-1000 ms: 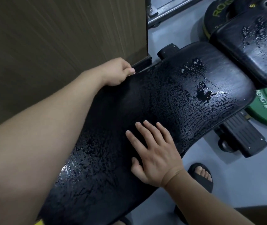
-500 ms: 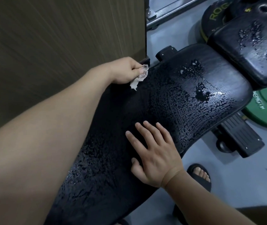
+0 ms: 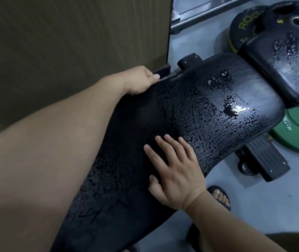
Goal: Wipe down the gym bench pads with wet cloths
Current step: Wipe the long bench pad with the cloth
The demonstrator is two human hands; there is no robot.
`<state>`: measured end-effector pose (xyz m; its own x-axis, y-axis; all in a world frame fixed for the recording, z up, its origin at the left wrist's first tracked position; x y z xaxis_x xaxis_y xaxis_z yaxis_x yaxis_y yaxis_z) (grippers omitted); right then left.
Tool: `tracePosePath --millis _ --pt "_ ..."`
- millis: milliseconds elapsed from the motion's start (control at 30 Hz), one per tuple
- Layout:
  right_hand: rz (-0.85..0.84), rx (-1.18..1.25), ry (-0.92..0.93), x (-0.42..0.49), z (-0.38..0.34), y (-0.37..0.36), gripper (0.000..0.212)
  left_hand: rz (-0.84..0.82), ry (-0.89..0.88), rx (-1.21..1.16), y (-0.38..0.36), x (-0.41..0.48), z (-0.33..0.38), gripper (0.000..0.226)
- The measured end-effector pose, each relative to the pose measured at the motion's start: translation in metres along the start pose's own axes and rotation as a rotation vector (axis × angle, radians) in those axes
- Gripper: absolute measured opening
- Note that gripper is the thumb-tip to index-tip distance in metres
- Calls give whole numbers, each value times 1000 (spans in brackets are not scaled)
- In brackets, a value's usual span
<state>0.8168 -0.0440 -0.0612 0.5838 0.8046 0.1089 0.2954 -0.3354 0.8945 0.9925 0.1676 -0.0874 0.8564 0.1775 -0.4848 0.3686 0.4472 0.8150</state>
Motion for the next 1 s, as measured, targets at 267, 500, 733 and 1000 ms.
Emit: tracePosePath --millis 267,500,733,1000 --pt "30 -8 6 -1 0 1 73 -15 43 159 8 -2 20 46" --pt "16 -21 1 0 0 -1 74 -18 73 97 -1 7 11 58" --pt "48 -26 21 -1 -2 3 71 -3 252 94 6 -22 -70 54" --pt "54 -43 32 -1 -4 2 70 42 317 11 10 -66 -109 51"
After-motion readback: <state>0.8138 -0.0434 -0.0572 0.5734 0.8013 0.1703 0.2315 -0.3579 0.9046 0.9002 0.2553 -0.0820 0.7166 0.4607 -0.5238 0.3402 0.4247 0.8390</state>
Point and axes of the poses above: each hand's wrist, its own x-axis towards the middle knuckle, its own y-axis out of the back of the hand, z = x × y, the point moved 9 cm from there along x, towards the middle knuckle, and after that the axes turned 10 degrees about x, right-handed, at the moved point
